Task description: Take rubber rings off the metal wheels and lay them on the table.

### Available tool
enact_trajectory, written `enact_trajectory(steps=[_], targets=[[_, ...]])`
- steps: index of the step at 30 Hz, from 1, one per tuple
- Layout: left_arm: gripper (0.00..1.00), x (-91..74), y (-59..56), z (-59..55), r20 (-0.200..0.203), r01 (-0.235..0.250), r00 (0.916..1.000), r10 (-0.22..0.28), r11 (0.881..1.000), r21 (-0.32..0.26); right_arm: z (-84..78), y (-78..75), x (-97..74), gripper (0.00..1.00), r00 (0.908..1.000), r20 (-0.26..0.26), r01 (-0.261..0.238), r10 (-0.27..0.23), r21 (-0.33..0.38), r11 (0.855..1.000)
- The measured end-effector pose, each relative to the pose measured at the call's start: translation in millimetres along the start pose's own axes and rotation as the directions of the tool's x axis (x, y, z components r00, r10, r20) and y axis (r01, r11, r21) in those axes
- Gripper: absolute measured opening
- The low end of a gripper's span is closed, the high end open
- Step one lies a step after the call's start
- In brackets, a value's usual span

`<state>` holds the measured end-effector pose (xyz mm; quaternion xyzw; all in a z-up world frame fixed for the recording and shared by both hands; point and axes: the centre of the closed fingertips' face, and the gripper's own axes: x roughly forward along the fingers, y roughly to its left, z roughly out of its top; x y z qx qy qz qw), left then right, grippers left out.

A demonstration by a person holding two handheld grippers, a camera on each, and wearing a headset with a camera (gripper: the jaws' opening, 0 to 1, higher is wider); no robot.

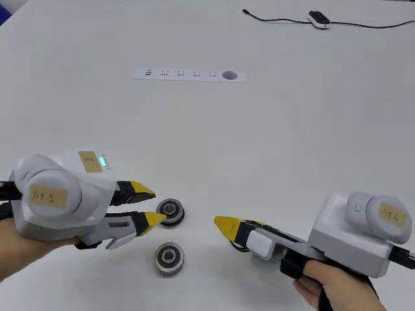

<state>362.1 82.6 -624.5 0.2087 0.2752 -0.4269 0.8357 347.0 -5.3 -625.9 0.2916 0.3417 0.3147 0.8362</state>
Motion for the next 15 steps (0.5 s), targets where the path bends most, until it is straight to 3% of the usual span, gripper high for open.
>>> enact_trajectory(steps=[9,15], targets=[[0.21,15.4,1.0,-3.0,-0.018,0.035,0.9992,-0.034,0.999,0.004,-0.8,5.8,8.9,0.35,0.9996,-0.025,-0.016,0.015,-0.052,0.998],[0.2,20.8,3.3,-4.0,-0.019,0.04,0.999,-0.04,0.999,0.001,-2.1,7.3,14.5,0.35,0.9991,-0.035,-0.026,0.025,-0.049,0.998]])
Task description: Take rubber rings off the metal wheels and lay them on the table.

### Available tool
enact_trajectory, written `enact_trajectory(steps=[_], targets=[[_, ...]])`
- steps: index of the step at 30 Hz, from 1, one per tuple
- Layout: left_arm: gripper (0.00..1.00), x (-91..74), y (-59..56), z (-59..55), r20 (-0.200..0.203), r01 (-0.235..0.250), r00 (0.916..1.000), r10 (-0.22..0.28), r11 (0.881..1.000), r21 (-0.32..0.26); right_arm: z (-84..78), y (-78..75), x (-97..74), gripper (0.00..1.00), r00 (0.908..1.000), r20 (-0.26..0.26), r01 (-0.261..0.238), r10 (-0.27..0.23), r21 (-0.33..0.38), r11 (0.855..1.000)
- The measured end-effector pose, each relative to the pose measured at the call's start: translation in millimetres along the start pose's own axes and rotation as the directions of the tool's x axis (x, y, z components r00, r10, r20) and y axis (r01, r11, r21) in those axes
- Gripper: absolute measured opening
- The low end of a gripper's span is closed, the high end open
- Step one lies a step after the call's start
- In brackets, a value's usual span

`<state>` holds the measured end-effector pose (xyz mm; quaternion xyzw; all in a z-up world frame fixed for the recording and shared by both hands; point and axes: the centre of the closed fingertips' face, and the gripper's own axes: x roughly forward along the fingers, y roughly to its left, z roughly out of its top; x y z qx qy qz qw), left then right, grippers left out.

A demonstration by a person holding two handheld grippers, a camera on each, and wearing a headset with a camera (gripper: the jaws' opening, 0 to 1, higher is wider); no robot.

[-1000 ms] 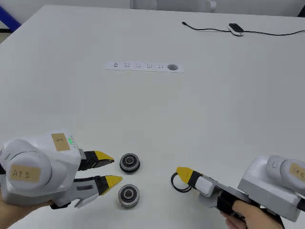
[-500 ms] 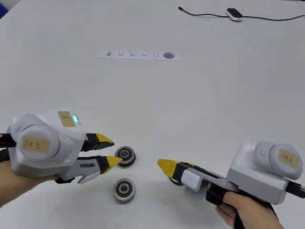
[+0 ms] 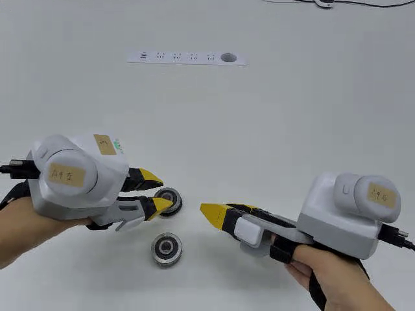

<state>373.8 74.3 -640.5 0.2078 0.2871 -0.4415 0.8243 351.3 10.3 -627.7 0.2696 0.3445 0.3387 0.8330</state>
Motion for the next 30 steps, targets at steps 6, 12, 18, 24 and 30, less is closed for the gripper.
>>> enact_trajectory(steps=[6,12,18,24,30], targets=[[0.17,2.1,-2.2,-1.5,-0.007,0.015,0.9999,-0.015,1.0,0.001,2.9,3.0,7.2,0.36,0.9999,0.0,-0.017,0.017,0.018,1.0],[0.17,5.6,-2.5,-5.7,-0.019,0.022,0.9996,-0.022,1.0,-0.001,4.3,7.8,13.8,0.37,0.9993,-0.007,-0.036,0.036,0.014,0.999],[0.15,7.1,-4.1,-7.6,-0.019,0.034,0.9992,-0.034,0.999,-0.012,4.9,8.9,19.0,0.37,0.9987,-0.011,-0.049,0.049,0.021,0.999],[0.15,6.7,-4.8,-8.2,-0.013,0.038,0.9992,-0.038,0.999,-0.015,3.9,13.2,27.1,0.39,0.997,-0.023,-0.073,0.074,0.027,0.997],[0.14,6.9,-5.4,-7.8,-0.014,0.047,0.9988,-0.046,0.999,0.013,-2.3,18.4,38.0,0.43,0.993,-0.049,-0.106,0.108,0.043,0.994]])
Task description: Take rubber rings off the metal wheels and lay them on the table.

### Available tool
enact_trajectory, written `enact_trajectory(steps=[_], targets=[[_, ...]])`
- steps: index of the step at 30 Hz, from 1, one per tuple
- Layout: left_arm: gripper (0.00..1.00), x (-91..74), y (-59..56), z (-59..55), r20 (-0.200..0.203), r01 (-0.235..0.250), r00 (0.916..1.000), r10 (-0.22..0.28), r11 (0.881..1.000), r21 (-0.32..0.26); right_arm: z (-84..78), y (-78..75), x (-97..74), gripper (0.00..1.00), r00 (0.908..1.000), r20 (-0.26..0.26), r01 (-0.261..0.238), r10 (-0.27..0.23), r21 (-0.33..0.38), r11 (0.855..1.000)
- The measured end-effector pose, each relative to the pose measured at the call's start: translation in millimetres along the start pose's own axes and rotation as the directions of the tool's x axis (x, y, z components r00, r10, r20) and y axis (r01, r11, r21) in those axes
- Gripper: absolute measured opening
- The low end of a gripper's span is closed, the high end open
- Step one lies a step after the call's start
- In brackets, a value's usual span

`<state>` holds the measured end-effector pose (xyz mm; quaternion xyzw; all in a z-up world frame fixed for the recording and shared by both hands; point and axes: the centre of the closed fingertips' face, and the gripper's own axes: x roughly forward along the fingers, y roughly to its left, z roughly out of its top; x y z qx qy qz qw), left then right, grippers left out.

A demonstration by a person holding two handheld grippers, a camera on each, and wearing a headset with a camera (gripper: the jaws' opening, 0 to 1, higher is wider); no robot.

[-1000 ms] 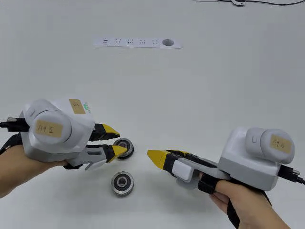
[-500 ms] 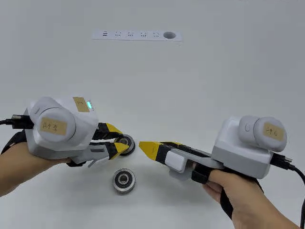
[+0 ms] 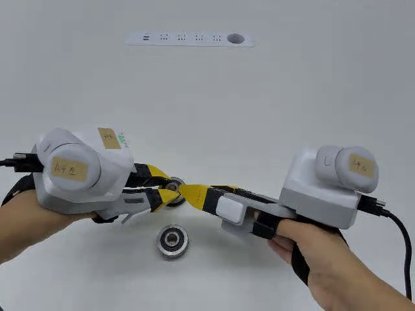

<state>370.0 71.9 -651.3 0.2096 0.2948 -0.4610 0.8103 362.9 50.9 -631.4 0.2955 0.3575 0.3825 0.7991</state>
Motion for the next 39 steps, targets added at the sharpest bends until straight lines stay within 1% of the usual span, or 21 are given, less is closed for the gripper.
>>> enact_trajectory(steps=[3,4,7,9,14,23,35,39], targets=[[0.14,0.1,0.1,-0.2,-0.002,0.004,1.0,-0.003,1.0,0.027,-0.6,2.2,5.7,0.45,0.9999,-0.006,-0.016,0.016,0.007,1.0],[0.14,0.1,0.0,-0.2,-0.003,0.003,1.0,-0.003,1.0,0.028,-0.6,3.3,7.4,0.46,0.9997,-0.006,-0.024,0.024,0.014,1.0],[0.13,0.3,0.3,-0.5,-0.007,0.004,1.0,-0.004,1.0,0.027,0.5,6.0,12.8,0.48,0.9992,0.0,-0.041,0.041,0.031,0.999],[0.13,0.4,0.9,-0.8,-0.004,0.005,1.0,-0.005,1.0,0.015,0.4,8.2,15.8,0.49,0.9986,0.004,-0.052,0.052,0.045,0.998],[0.13,0.7,1.2,-1.2,0.002,0.011,0.9999,-0.011,1.0,0.005,-1.5,9.6,21.3,0.51,0.9979,0.001,-0.065,0.065,0.063,0.996],[0.13,1.0,0.3,-1.2,0.007,0.018,0.9998,-0.018,1.0,-0.002,-5.9,6.5,25.8,0.52,0.9981,-0.009,-0.061,0.062,0.081,0.995],[0.13,1.2,-0.7,-1.3,0.006,0.021,0.9998,-0.021,1.0,0.0,-5.7,7.0,26.1,0.53,0.9982,-0.013,-0.058,0.059,0.088,0.994],[0.13,1.4,-0.7,-1.2,0.004,0.022,0.9997,-0.022,1.0,0.002,-6.9,8.1,25.1,0.52,0.9976,-0.029,-0.059,0.062,0.087,0.994]])
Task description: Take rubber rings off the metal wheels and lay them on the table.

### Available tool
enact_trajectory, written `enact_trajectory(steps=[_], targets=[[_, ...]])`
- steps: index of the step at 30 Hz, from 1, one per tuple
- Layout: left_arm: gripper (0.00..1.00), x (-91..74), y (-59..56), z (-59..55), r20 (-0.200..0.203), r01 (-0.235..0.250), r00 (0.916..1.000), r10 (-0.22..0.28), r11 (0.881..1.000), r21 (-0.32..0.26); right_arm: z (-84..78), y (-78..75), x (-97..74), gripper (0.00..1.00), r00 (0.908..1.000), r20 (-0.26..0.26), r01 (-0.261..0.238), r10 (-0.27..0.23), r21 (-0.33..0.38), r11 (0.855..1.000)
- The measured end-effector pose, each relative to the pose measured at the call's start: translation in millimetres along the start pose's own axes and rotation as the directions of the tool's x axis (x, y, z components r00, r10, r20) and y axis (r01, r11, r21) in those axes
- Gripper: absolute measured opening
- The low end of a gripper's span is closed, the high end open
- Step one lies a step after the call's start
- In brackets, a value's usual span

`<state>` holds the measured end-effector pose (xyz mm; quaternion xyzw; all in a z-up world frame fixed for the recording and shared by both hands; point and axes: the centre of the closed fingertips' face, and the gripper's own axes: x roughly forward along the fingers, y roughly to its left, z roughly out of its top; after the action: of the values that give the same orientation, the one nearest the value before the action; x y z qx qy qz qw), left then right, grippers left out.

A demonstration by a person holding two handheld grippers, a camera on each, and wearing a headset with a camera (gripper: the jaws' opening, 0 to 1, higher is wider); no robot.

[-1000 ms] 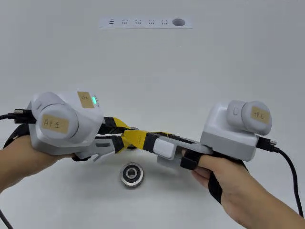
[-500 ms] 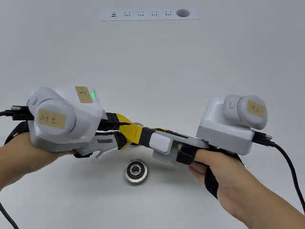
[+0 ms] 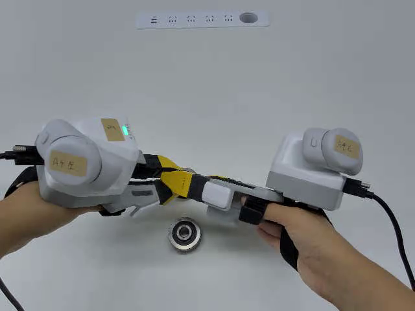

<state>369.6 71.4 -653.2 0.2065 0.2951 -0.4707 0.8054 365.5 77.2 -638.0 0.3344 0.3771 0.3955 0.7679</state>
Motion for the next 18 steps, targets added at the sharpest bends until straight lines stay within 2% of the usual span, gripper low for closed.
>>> enact_trajectory(steps=[5,11,15,16,17,18], targets=[[0.13,0.1,0.2,0.1,-0.003,0.0,1.0,0.0,1.0,0.002,-2.6,0.1,-0.8,0.51,0.9996,-0.029,0.002,-0.003,-0.015,1.0],[0.13,0.0,0.2,0.1,-0.005,0.001,1.0,-0.001,1.0,0.004,-4.1,0.6,-1.2,0.51,0.9992,-0.041,0.001,-0.002,-0.015,1.0],[0.13,0.0,0.2,0.0,-0.008,0.002,1.0,-0.002,1.0,0.008,-10.7,3.0,-1.9,0.49,0.996,-0.089,0.0,-0.003,-0.032,0.999],[0.13,0.1,0.2,0.0,-0.007,0.003,1.0,-0.003,1.0,0.005,-8.9,1.8,-1.2,0.5,0.997,-0.076,0.01,-0.011,-0.016,1.0],[0.13,0.1,0.2,0.0,-0.006,0.004,1.0,-0.004,1.0,0.007,-11.7,3.6,-2.5,0.5,0.9959,-0.089,0.01,-0.01,-0.003,1.0],[0.13,-0.1,0.5,-0.2,-0.005,0.004,1.0,-0.004,1.0,0.004,-10.6,3.1,-2.4,0.5,0.9966,-0.082,0.015,-0.015,-0.002,1.0]])
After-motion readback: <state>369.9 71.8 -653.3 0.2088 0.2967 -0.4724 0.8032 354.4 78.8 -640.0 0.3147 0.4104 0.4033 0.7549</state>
